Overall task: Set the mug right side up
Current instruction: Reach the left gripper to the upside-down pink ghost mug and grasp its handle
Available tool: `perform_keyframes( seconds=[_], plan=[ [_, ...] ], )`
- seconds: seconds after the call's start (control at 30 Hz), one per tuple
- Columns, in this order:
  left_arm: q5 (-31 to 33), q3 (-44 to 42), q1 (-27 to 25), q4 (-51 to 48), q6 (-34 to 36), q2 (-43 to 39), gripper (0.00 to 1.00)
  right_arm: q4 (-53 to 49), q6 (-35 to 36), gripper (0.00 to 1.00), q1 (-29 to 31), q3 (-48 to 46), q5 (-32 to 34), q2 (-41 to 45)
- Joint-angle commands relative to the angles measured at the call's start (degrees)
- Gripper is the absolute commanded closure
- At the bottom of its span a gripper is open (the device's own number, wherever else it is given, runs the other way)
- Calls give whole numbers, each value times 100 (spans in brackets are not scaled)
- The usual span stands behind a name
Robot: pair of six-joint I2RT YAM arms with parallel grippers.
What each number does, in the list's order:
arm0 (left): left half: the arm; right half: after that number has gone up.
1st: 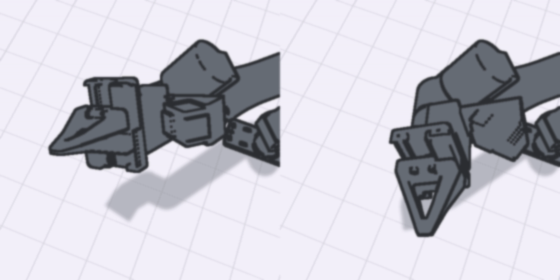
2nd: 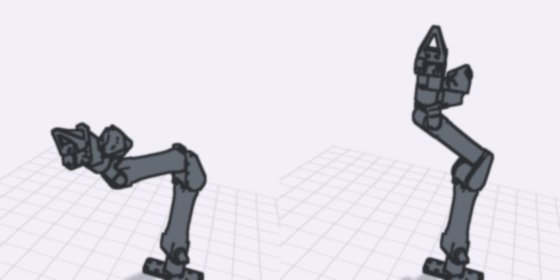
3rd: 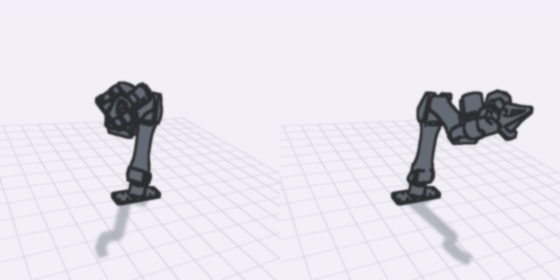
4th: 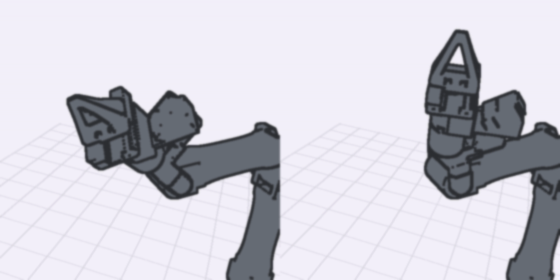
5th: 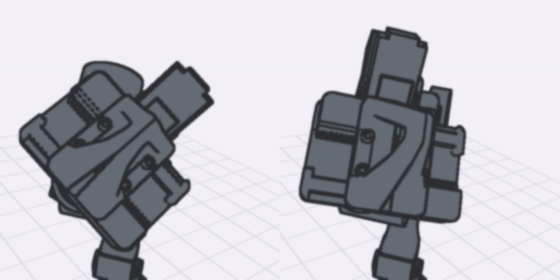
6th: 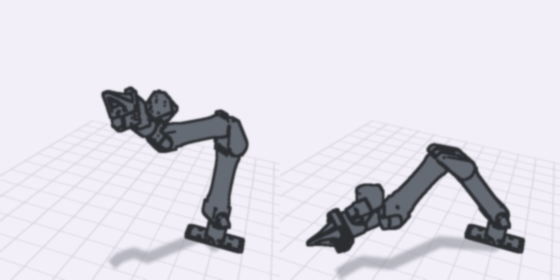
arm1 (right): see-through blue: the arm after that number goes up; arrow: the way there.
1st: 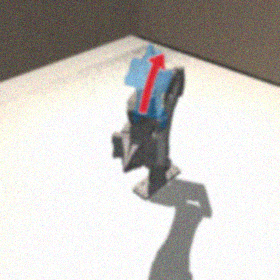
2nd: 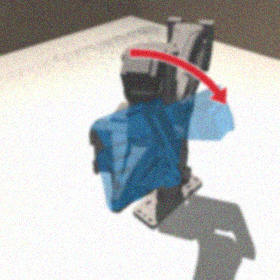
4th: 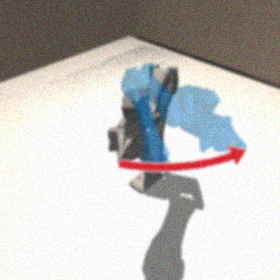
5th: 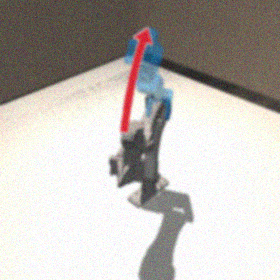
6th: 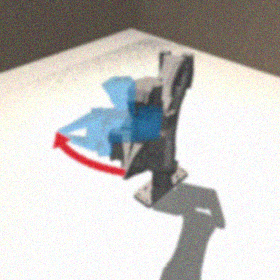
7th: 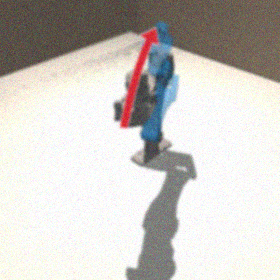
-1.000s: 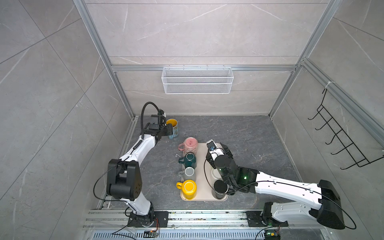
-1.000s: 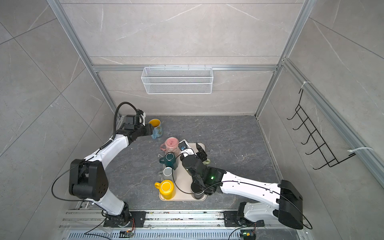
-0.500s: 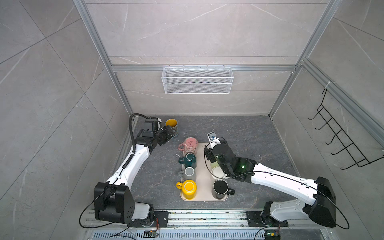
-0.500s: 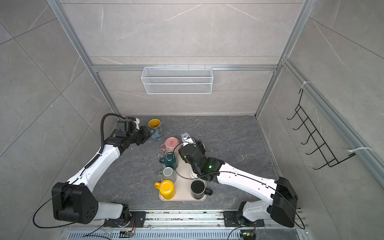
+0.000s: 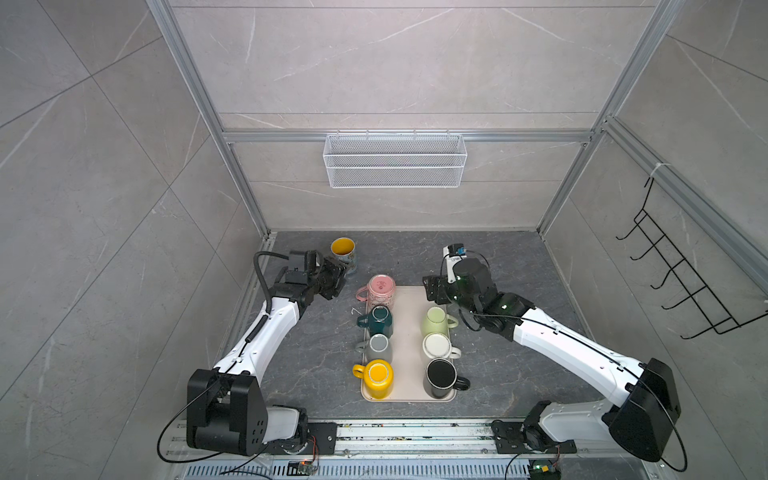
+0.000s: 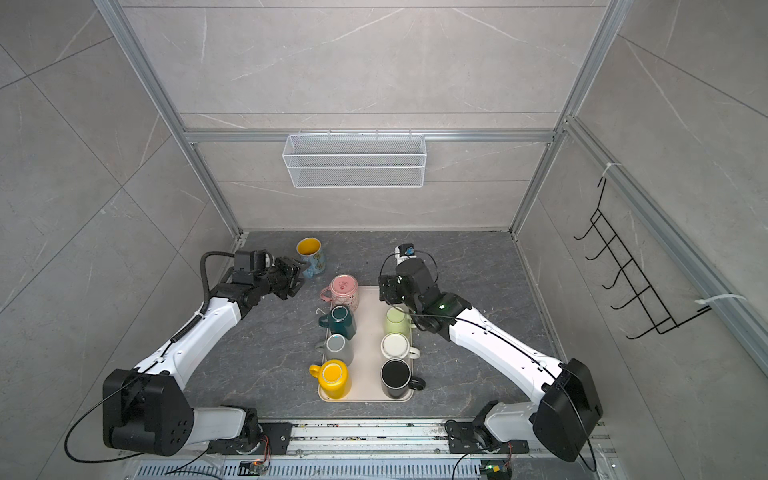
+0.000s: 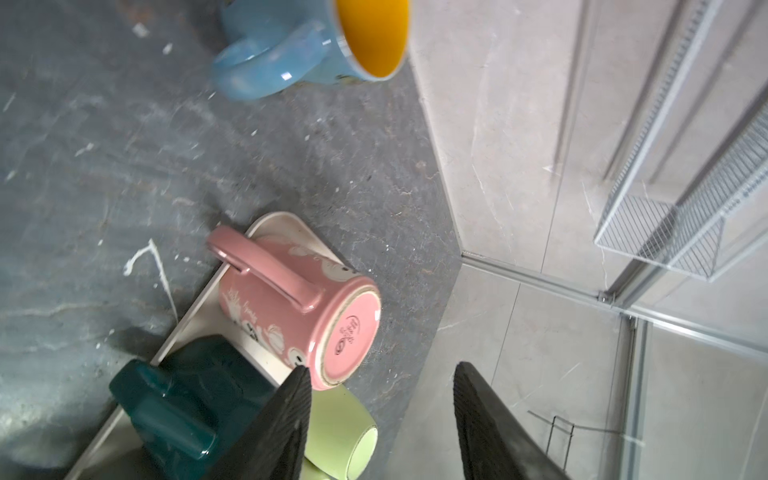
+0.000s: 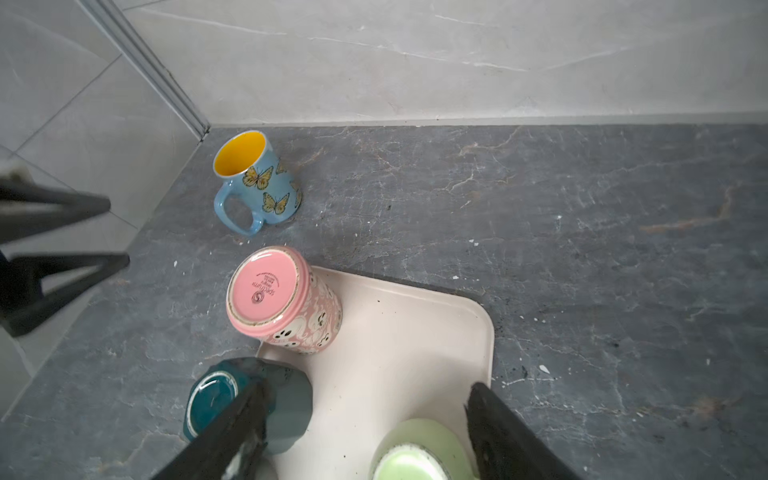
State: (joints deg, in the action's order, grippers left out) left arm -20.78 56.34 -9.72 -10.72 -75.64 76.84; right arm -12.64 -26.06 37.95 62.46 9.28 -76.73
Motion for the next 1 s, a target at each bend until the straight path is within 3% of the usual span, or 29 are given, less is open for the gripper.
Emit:
perform_keyframes(
  seconds=[0.0, 0.17, 0.4, 0.97],
  plan=[
    [24, -280, -18, 523, -1337, -147, 42, 18, -759, 23, -227, 266, -884, -6],
    [252, -602, -108, 655, -2133, -5, 42, 252, -986, 23, -382, 293, -1238, -114],
    [157, -920, -289, 1742, -3364, 640, 42, 342, -1140, 23, -533, 173, -1324, -101],
    [531, -746, -567, 2011, -3827, 1398, 43, 367, -1258, 23, -788, -89, -1408, 97]
  ],
)
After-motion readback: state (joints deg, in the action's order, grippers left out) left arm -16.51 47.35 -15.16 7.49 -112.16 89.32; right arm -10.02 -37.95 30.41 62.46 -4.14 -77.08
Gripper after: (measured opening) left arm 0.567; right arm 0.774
